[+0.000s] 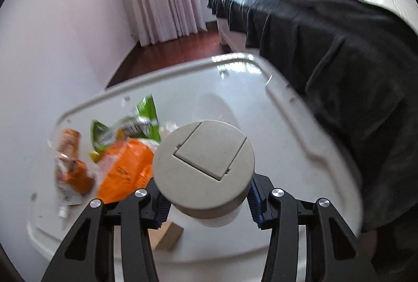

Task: Collect trash
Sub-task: 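Grasp the beige paper cup with the right gripper and lift it, then grasp the wooden block with the left gripper while the right gripper holds the cup, then carry the block and cup over the bin and open both grippers, then grasp the red snack bag with the right gripper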

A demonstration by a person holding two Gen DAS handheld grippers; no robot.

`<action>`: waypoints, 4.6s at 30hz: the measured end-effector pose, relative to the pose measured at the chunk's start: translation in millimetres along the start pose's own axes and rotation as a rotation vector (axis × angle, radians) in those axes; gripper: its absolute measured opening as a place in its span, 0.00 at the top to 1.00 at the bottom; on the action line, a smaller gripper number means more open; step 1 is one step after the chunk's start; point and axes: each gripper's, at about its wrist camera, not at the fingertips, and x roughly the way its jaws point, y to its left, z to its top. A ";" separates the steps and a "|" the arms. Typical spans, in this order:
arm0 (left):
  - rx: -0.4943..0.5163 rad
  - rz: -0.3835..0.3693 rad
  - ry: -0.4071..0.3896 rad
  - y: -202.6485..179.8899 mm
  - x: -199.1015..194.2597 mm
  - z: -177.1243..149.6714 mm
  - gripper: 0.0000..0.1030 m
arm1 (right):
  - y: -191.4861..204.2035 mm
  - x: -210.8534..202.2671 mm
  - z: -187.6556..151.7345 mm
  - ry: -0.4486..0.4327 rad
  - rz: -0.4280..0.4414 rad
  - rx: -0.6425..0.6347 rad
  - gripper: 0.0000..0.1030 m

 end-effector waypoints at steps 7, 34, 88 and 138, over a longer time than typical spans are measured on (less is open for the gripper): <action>0.090 -0.113 -0.072 -29.3 -12.9 26.1 0.18 | -28.7 -108.2 -21.6 -0.086 0.111 -0.026 0.54; 0.118 -0.190 -0.072 -147.2 144.3 194.2 0.18 | -105.9 -153.1 -58.0 -0.188 0.229 0.191 0.53; -0.059 0.044 0.103 22.1 23.0 -9.6 0.65 | 52.8 -86.6 -235.0 0.241 0.156 -0.190 0.53; -0.064 -0.002 -0.050 15.5 -8.5 70.8 0.13 | 33.3 -87.5 -110.2 0.106 0.168 -0.159 0.23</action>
